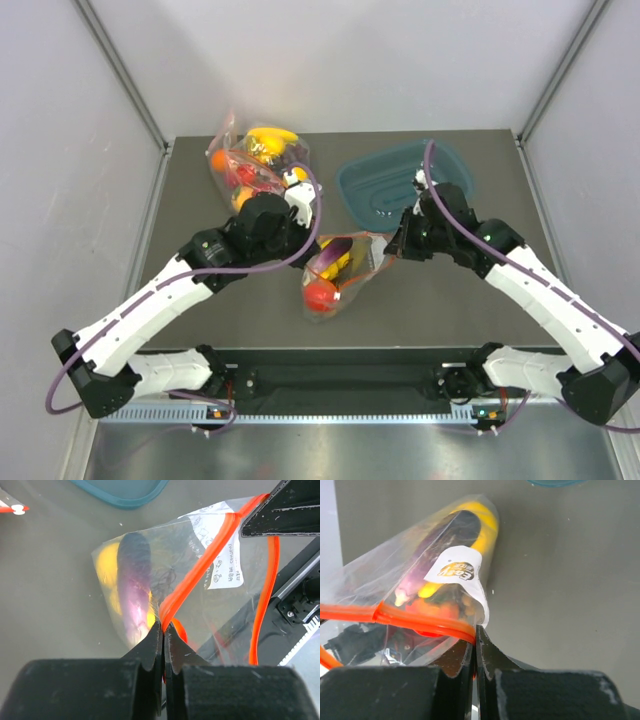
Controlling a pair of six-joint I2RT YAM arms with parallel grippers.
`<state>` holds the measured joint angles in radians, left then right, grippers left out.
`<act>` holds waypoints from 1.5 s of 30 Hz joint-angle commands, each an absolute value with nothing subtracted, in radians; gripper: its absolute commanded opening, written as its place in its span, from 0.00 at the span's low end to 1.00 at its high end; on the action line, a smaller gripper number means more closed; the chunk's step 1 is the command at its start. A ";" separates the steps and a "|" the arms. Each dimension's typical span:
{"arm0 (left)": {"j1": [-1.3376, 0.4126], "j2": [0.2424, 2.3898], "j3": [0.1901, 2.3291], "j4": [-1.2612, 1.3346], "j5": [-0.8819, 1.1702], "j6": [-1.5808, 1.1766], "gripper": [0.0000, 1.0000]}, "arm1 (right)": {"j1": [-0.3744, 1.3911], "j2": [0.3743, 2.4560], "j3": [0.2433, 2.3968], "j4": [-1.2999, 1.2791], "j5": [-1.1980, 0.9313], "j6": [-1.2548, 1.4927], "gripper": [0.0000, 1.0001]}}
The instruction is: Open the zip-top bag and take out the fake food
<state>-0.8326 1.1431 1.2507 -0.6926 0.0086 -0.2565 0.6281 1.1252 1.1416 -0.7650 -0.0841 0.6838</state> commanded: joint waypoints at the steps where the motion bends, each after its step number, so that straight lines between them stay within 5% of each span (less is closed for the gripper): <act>1: -0.830 1.123 1.252 -0.721 -0.009 -0.273 0.00 | 0.640 1.127 1.172 -0.796 -0.025 0.663 0.00; 8: -0.830 1.147 1.149 -0.606 0.061 -0.290 0.00 | 0.641 1.155 1.143 -0.775 -0.017 0.641 0.00; 10: -0.830 1.155 1.149 -0.598 0.066 -0.285 0.00 | 0.641 1.146 1.166 -0.772 -0.017 0.614 0.10; 12: -0.830 1.169 1.152 -0.584 0.078 -0.284 0.00 | 0.646 1.134 1.222 -0.769 -0.017 0.578 0.29; 19: -0.830 1.175 1.154 -0.545 0.092 -0.308 0.00 | 0.716 1.166 1.486 -0.836 0.020 0.442 0.62; 25: -0.828 1.170 1.155 -0.555 0.087 -0.314 0.00 | 0.842 1.252 1.603 -0.753 -0.044 0.449 0.62; 33: -0.827 1.166 1.172 -0.563 0.074 -0.318 0.00 | 0.873 1.368 1.493 -0.637 -0.182 0.489 0.54; 45: -0.821 1.154 1.146 -0.572 0.043 -0.336 0.00 | 0.865 1.318 1.298 -0.618 -0.120 0.551 0.53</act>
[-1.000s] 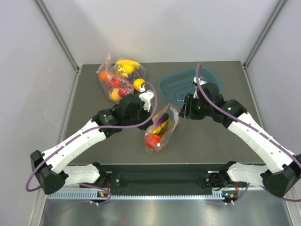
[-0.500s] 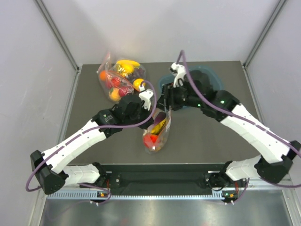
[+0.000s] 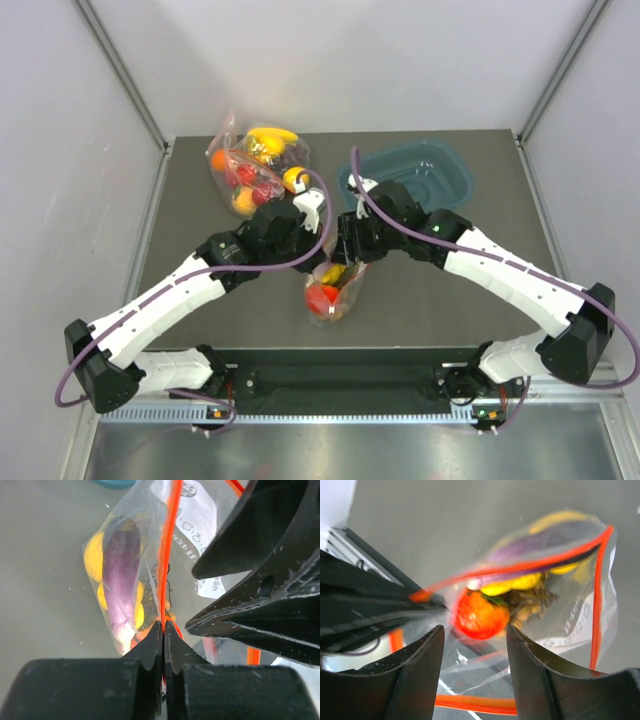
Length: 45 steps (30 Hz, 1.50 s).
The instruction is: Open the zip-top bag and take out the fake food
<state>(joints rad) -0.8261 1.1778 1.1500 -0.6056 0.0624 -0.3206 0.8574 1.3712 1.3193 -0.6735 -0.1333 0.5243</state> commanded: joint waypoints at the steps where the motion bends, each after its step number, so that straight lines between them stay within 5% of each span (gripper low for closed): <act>1: -0.819 1.155 1.143 -0.575 0.037 -0.339 0.00 | 0.867 1.309 1.269 -0.614 -0.115 0.555 0.53; 21: -0.810 1.092 1.040 -0.483 0.086 -0.368 0.00 | 0.848 1.381 1.097 -0.408 -0.005 0.611 0.56; 45: -0.810 1.075 1.048 -0.419 0.164 -0.339 0.00 | 0.850 1.525 1.318 -0.534 -0.091 0.463 0.51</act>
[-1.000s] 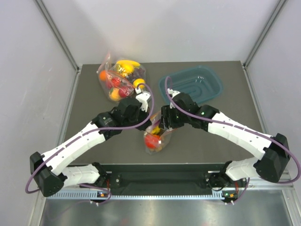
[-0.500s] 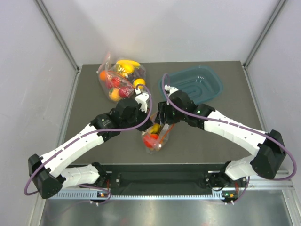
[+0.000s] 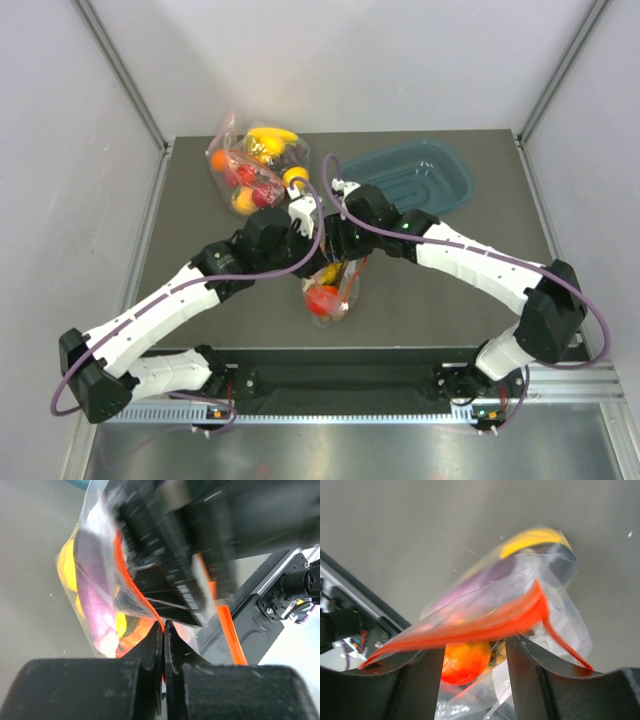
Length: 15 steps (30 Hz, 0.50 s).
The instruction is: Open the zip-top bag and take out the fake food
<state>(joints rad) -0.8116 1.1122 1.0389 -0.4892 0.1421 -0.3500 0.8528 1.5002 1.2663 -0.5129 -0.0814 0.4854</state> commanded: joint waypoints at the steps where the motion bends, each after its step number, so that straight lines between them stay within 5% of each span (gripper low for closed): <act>1: -0.810 1.071 1.048 -0.417 0.164 -0.339 0.00 | 0.848 1.528 1.316 -0.534 -0.080 0.465 0.51; 15: -0.810 1.063 1.046 -0.420 0.163 -0.333 0.00 | 0.841 1.523 1.266 -0.546 0.072 0.466 0.59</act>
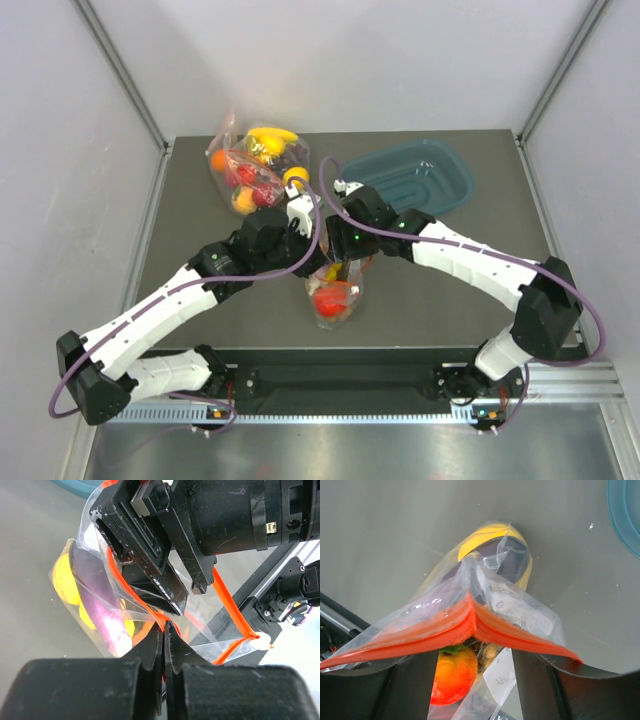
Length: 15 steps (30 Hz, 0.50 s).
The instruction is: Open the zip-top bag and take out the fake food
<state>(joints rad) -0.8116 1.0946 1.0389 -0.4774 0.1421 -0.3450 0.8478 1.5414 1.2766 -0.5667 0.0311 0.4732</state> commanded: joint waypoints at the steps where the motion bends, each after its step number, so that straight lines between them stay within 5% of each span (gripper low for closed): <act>1: -0.810 1.063 1.045 -0.422 0.161 -0.331 0.00 | 0.841 1.520 1.262 -0.545 0.078 0.474 0.58; 15: -0.810 1.063 1.039 -0.420 0.167 -0.331 0.00 | 0.836 1.447 1.204 -0.537 0.112 0.502 0.59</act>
<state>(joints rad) -0.8116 1.0946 1.0386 -0.4713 0.1493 -0.3416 0.8455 1.4601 1.2377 -0.5575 0.1116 0.4881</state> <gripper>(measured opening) 0.015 0.588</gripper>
